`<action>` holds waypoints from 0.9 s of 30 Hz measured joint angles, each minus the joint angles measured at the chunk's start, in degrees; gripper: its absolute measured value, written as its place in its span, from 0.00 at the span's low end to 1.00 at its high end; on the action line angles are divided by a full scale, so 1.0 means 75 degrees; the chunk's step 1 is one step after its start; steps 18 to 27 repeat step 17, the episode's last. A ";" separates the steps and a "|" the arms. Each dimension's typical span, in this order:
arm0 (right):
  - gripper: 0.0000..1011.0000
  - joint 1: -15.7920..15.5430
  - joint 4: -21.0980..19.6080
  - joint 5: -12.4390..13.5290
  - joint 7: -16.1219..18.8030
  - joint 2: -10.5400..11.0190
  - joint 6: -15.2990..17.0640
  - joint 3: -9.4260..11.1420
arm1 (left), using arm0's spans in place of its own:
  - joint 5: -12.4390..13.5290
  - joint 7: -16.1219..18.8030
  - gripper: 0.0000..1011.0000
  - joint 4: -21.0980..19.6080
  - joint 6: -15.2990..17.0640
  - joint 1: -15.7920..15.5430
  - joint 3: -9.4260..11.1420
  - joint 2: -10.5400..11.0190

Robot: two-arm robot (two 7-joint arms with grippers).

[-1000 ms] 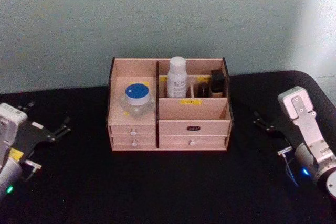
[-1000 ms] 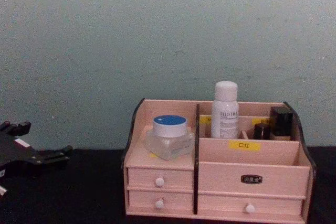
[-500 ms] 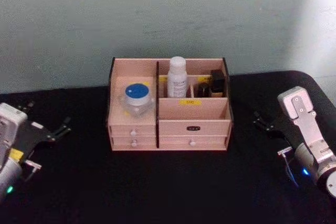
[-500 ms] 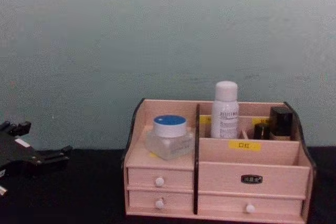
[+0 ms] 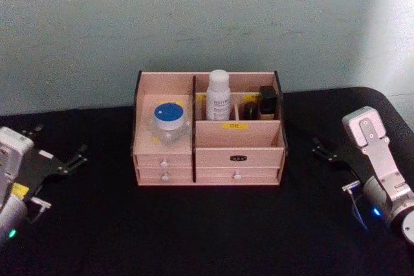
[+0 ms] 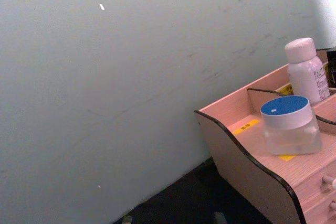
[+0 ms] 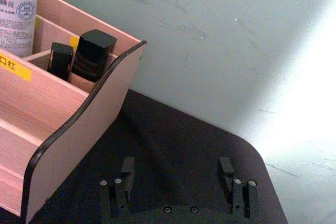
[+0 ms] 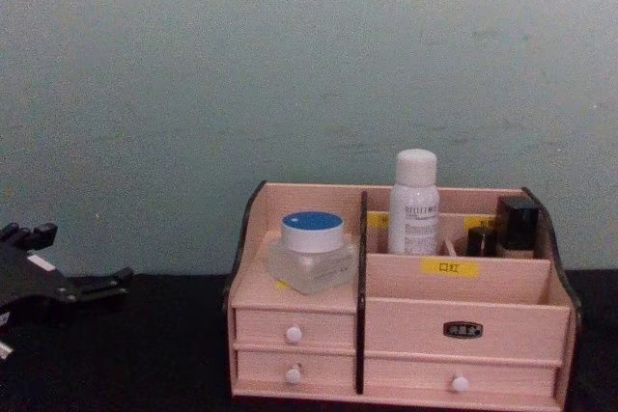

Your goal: Pick up the facial cleanser and watermelon frost from the table and place them into the tiered storage box.

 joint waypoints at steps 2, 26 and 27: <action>0.99 0.0000 0.0000 0.0000 0.0000 0.0000 0.0000 0.0000 | 0.0000 0.0000 0.99 0.0000 0.0000 0.0000 0.0000 0.0000; 0.99 0.0000 0.0000 0.0000 0.0000 0.0000 0.0000 0.0000 | 0.0000 0.0000 0.99 0.0000 0.0000 0.0000 0.0000 0.0001; 0.99 0.0000 0.0000 0.0000 0.0000 0.0000 0.0000 0.0000 | 0.0000 0.0000 0.99 0.0000 0.0000 0.0000 0.0000 0.0001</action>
